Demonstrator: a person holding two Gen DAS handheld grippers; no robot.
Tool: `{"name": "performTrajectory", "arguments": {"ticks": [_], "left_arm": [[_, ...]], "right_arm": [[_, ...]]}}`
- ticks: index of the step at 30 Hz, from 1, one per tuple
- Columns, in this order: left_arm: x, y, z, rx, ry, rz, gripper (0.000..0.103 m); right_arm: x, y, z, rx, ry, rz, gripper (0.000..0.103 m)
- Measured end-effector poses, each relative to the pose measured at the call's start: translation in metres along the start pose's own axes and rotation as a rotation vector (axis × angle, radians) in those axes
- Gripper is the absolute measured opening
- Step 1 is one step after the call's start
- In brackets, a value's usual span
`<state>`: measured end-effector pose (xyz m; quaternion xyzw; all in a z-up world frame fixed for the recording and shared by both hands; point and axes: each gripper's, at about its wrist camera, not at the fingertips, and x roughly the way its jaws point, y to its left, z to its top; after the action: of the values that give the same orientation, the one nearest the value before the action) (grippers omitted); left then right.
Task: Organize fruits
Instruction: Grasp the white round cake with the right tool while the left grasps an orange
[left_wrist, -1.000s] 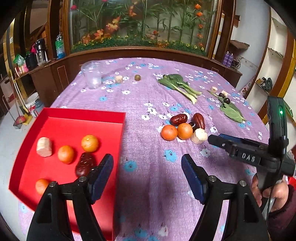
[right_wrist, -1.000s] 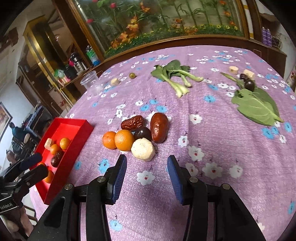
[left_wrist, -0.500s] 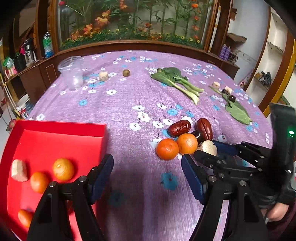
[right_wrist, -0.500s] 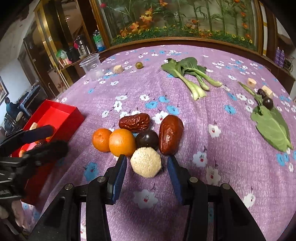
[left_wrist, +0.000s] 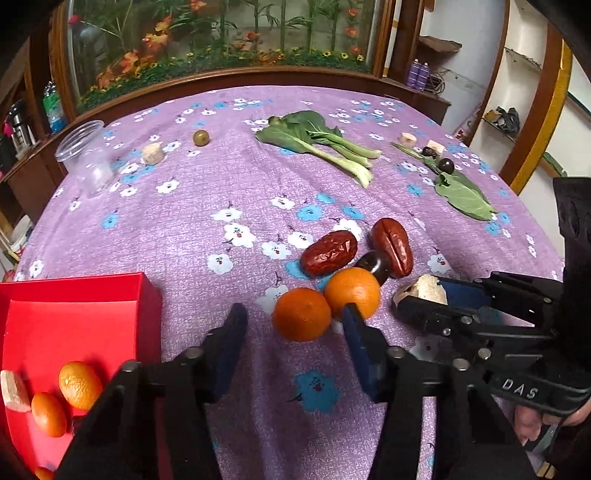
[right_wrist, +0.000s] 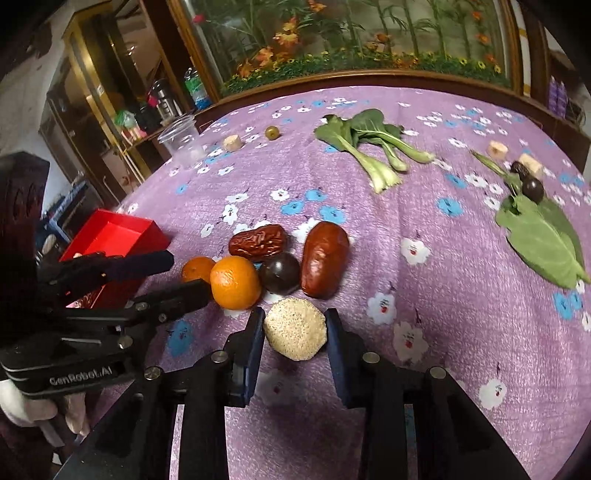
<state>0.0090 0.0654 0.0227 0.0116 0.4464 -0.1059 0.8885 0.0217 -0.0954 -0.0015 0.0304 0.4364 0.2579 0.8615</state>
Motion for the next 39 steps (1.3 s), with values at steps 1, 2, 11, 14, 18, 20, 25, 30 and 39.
{"name": "performTrajectory", "arguments": {"ticks": [1, 2, 11, 14, 18, 20, 25, 30, 39], "left_arm": [[0.000, 0.001, 0.001, -0.002, 0.004, -0.004, 0.047], [0.001, 0.003, 0.002, -0.004, 0.010, -0.006, 0.047], [0.005, -0.014, 0.002, 0.178, 0.093, 0.050, 0.046], [0.014, -0.024, 0.005, 0.260, 0.110, 0.053, 0.046], [0.022, -0.028, 0.007, 0.287, 0.104, 0.040, 0.047], [0.023, -0.024, 0.008, 0.245, 0.101, 0.037, 0.044], [0.012, -0.021, 0.006, 0.179, 0.062, 0.062, 0.030], [-0.020, -0.019, -0.002, 0.113, -0.016, 0.063, 0.030], [-0.088, 0.025, -0.040, -0.127, -0.116, 0.054, 0.031]], "right_arm": [[-0.001, -0.002, 0.000, 0.009, 0.000, 0.004, 0.035], [-0.002, -0.003, -0.001, 0.015, 0.000, 0.009, 0.035], [-0.003, -0.002, -0.001, 0.006, 0.003, -0.001, 0.035], [-0.003, -0.001, -0.002, 0.008, 0.002, -0.002, 0.036], [-0.003, -0.002, -0.003, 0.013, 0.000, 0.000, 0.036], [-0.003, -0.001, -0.003, 0.007, -0.002, -0.004, 0.036], [-0.003, -0.001, -0.003, 0.001, -0.007, -0.009, 0.035], [-0.003, 0.001, -0.004, -0.005, -0.016, -0.011, 0.035], [-0.008, 0.003, -0.007, 0.002, -0.053, -0.015, 0.035]]}}
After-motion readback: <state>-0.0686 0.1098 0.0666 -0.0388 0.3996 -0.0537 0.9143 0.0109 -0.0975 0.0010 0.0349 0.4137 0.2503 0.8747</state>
